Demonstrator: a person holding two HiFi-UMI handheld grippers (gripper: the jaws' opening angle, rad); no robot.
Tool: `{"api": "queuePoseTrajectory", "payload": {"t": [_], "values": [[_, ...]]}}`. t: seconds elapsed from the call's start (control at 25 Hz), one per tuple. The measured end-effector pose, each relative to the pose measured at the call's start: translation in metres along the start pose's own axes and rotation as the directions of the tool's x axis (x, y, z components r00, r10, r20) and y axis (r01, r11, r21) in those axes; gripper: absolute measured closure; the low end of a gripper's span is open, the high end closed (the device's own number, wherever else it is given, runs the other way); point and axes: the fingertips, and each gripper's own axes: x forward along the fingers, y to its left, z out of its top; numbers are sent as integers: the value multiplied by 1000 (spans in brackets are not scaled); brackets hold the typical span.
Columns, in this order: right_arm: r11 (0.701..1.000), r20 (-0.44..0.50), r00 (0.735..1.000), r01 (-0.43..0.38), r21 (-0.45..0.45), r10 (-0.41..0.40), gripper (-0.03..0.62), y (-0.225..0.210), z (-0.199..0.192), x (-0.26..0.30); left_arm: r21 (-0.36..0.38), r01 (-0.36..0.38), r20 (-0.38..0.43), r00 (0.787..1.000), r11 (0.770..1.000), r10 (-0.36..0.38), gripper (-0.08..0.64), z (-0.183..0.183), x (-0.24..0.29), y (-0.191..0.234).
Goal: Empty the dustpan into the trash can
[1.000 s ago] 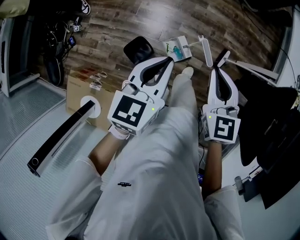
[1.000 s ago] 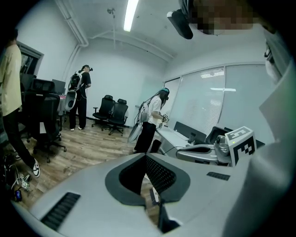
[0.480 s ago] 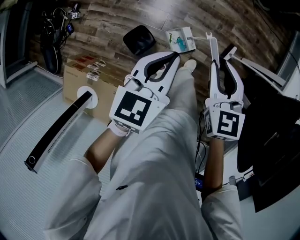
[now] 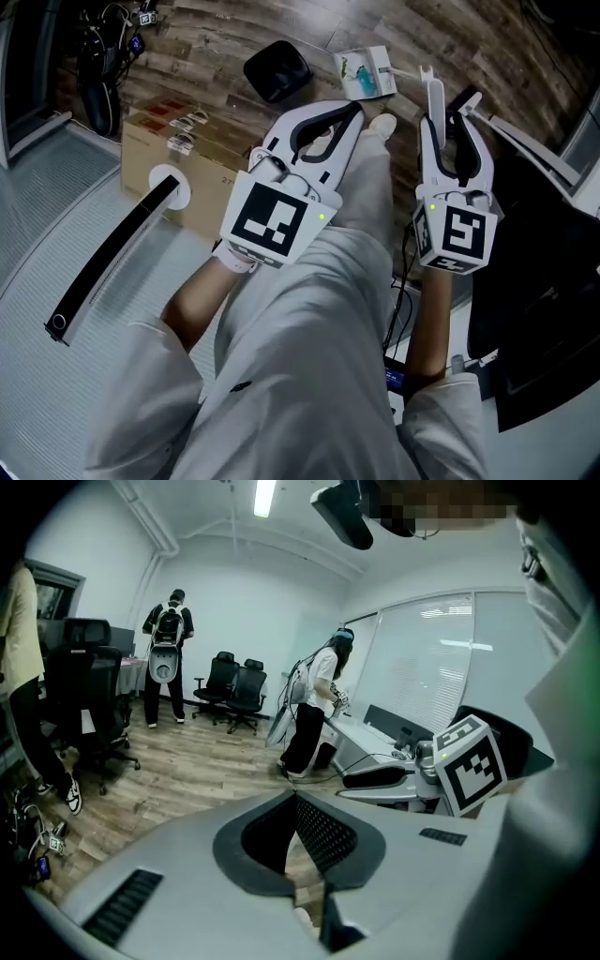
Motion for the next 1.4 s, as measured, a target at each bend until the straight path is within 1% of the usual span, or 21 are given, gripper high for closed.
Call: {"api": "queuePoseTrajectory", "payload": {"t": [0.08, 0.28, 0.44, 0.68, 0.88, 1.12, 1.4], "values": [[1000, -21, 1000, 1, 0, -1, 387, -4, -7, 7, -4, 4, -8, 1000, 1000, -4, 552, -4, 7, -1], [1000, -71, 997, -7, -1, 7, 370, -11, -23, 26, -17, 14, -31, 999, 1000, -15, 553, -15, 21, -3], [1000, -112, 994, -14, -16, 12, 371, -16, -35, 42, -51, 15, -59, 998, 999, -18, 554, -24, 31, -4], [1000, -157, 988, -1, -26, -3, 368, -22, -47, 62, -56, -20, -46, 999, 998, 17, 553, -30, 48, 15], [999, -197, 980, -27, -30, 20, 364, -18, -56, 77, -69, -5, -75, 997, 998, 0, 554, -35, 57, 13], [999, -249, 968, -33, -25, 26, 362, -17, -65, 93, -82, -4, -92, 996, 997, -4, 553, -44, 63, 16], [999, -323, 946, -32, -5, 29, 362, -27, -77, 105, -97, 1, -103, 995, 995, -11, 552, -47, 78, 14]]}}
